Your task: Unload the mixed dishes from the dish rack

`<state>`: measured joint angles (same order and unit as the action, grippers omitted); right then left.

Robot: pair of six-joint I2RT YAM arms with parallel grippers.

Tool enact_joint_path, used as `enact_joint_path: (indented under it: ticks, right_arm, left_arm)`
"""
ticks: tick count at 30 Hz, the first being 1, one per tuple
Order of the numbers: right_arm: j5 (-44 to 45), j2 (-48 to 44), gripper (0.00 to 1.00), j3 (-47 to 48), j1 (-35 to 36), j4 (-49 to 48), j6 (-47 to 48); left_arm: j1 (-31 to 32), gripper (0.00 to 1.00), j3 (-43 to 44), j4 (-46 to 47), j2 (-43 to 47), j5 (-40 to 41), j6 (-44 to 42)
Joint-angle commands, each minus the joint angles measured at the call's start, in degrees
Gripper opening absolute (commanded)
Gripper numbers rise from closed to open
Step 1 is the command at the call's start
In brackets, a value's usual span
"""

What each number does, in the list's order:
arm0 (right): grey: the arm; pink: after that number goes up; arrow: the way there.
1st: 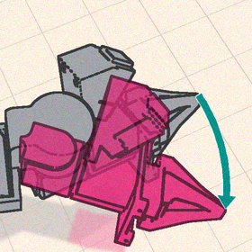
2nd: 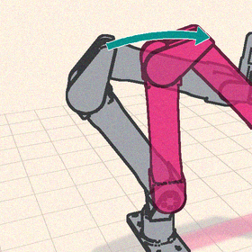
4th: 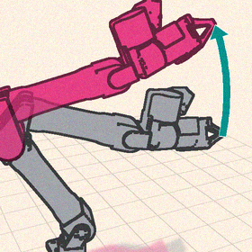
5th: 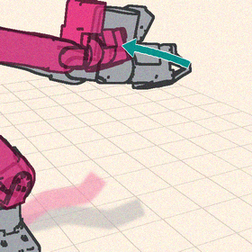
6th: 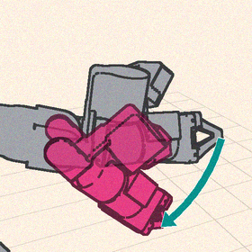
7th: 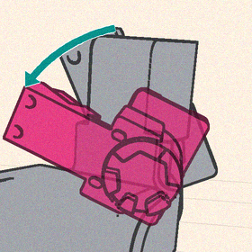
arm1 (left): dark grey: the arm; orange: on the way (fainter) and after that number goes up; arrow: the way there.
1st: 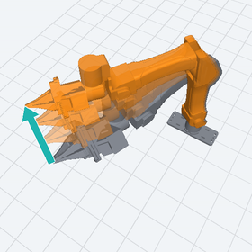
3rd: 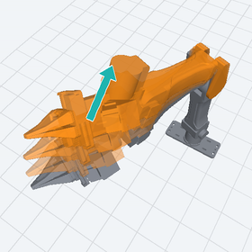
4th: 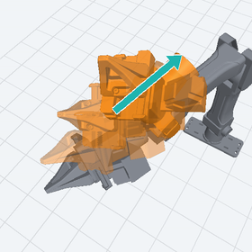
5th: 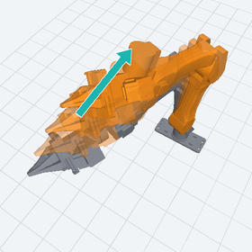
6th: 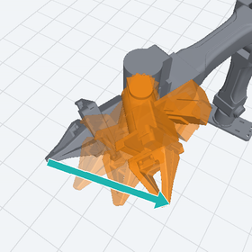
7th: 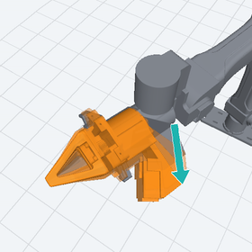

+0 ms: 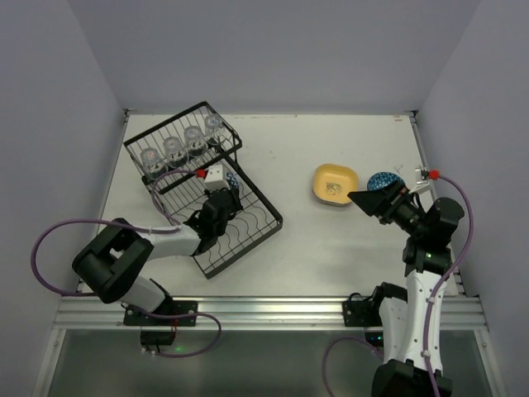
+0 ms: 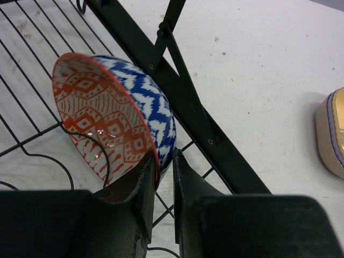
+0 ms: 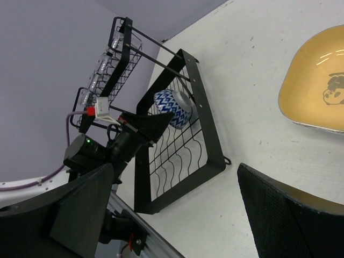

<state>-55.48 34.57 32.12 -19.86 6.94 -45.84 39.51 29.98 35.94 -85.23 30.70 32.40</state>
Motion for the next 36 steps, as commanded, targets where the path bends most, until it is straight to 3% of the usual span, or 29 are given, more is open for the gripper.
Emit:
enact_joint_path:
  ticks: [1,7,25,36]
  right_arm:
    - [-1.65,0.15,0.99,1.72,0.43,-2.28,-0.21]
    - [-1.47,0.32,0.99,1.81,0.7,-1.84,0.14]
    - [-1.21,-0.11,0.99,2.69,0.96,-0.7,0.84]
    - [-1.12,0.15,0.99,3.21,1.31,-0.17,1.28]
  left_arm:
    - [-0.04,0.16,-0.53,6.15,-0.99,2.09,-1.64]
    - [-0.13,0.0,-1.24,9.14,-2.39,1.03,-1.64]
    - [-0.22,0.0,-6.42,29.96,-0.46,-10.3,-7.53]
    - [0.13,0.0,-4.84,31.65,0.76,-14.34,-8.85]
